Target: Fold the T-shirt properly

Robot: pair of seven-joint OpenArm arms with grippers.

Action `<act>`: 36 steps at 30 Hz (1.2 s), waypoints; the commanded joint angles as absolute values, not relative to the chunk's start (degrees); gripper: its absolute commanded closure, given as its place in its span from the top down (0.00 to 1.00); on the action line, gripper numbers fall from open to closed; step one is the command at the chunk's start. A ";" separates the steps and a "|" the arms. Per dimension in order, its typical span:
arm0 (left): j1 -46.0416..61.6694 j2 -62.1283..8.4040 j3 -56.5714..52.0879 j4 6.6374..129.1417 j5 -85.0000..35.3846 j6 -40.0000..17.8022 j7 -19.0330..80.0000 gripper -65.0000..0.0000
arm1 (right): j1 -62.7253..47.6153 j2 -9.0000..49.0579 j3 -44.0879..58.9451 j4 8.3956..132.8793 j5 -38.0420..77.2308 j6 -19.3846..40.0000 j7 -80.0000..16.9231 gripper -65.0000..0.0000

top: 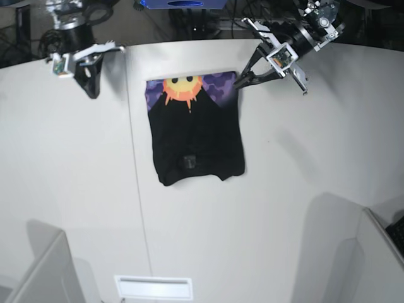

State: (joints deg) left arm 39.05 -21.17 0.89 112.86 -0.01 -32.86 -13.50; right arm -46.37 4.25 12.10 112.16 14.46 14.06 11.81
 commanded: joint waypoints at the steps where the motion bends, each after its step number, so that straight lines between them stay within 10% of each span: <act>1: 40.66 -21.58 0.75 113.71 -0.57 -33.01 -17.36 0.00 | -47.08 2.59 12.53 111.96 12.70 14.81 17.10 0.00; 11: 49.89 -20.79 0.66 98.51 10.07 -20.88 -52.18 0.00 | -55.25 -1.54 12.44 96.92 6.81 16.31 49.63 0.00; 23: 52.97 -17.71 1.36 64.48 10.68 -18.86 -66.59 0.00 | -57.80 -1.36 11.65 70.81 6.64 16.31 50.86 0.00; 36: 24.66 -10.68 1.36 5.93 10.68 -18.86 -68.62 0.00 | -36.88 3.82 4.18 23.60 6.64 16.31 50.51 0.00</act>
State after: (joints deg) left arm 23.29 -10.48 1.41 6.02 10.41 -18.55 -67.55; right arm -35.55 3.55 4.08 23.33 6.63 16.23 49.84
